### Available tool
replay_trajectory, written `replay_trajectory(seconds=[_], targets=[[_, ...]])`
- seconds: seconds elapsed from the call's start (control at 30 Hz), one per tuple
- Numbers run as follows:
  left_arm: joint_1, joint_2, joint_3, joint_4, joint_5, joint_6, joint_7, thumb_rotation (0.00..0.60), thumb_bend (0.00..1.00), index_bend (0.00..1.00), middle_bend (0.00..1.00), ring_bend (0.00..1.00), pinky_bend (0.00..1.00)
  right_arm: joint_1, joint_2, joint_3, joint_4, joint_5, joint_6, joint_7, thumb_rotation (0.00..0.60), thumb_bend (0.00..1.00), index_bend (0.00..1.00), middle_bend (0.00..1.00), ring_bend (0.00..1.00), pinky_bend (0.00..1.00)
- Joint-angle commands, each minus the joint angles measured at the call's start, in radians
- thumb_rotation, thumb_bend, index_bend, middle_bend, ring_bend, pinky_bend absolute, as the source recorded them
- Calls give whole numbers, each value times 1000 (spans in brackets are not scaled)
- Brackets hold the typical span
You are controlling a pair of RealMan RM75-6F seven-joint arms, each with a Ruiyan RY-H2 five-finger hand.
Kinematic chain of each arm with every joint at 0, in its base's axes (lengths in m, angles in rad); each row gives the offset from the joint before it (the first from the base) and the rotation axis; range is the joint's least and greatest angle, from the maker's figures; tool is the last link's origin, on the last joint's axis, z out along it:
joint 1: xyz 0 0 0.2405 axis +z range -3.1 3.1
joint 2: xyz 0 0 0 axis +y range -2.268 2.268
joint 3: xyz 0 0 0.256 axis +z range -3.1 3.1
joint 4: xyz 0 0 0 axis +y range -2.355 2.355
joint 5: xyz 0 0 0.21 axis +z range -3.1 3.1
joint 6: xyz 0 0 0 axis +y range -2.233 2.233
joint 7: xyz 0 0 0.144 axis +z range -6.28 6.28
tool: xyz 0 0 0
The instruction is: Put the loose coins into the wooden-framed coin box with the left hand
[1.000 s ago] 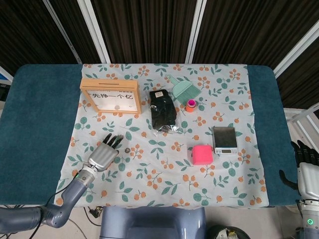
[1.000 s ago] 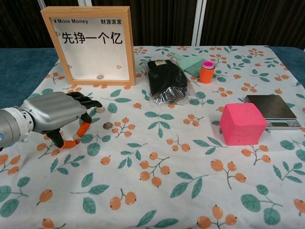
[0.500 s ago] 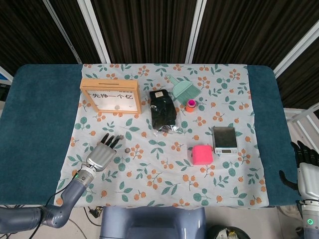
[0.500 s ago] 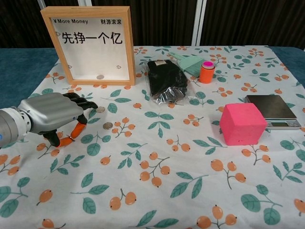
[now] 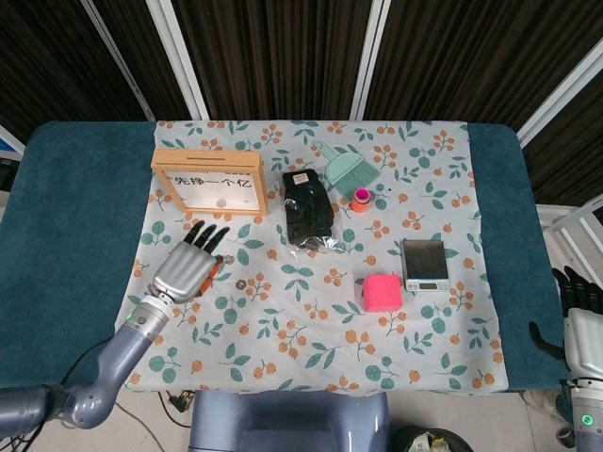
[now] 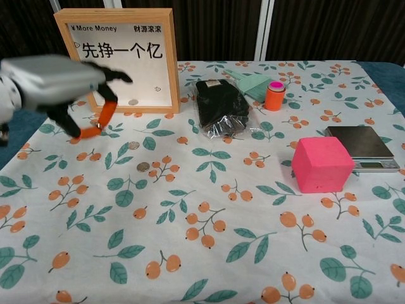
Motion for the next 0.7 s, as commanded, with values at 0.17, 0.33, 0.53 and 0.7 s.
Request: replay_trajectory(seconds=[0.17, 0.33, 0.53, 0.7], targets=[[-170, 291, -236, -94, -316, -162, -95, 600, 511, 660, 0, 0, 0, -5, 5, 5, -8, 13, 0, 17, 600, 394, 89, 25, 0, 0], [-294, 319, -255, 20, -482, -273, -88, 600, 572, 660, 0, 0, 0, -5, 2, 6, -12, 18, -2, 21, 600, 395, 89, 26, 0, 0], [-421, 311, -228, 193, -599, -372, -79, 600, 594, 661, 2, 0, 0, -1, 1, 12, -9, 31, -11, 25, 600, 395, 89, 26, 0, 0], [-516, 265, -171, 356, -684, -430, -65, 600, 594, 660, 4, 0, 0, -2, -1, 15, -9, 38, -9, 25, 600, 395, 89, 26, 0, 0]])
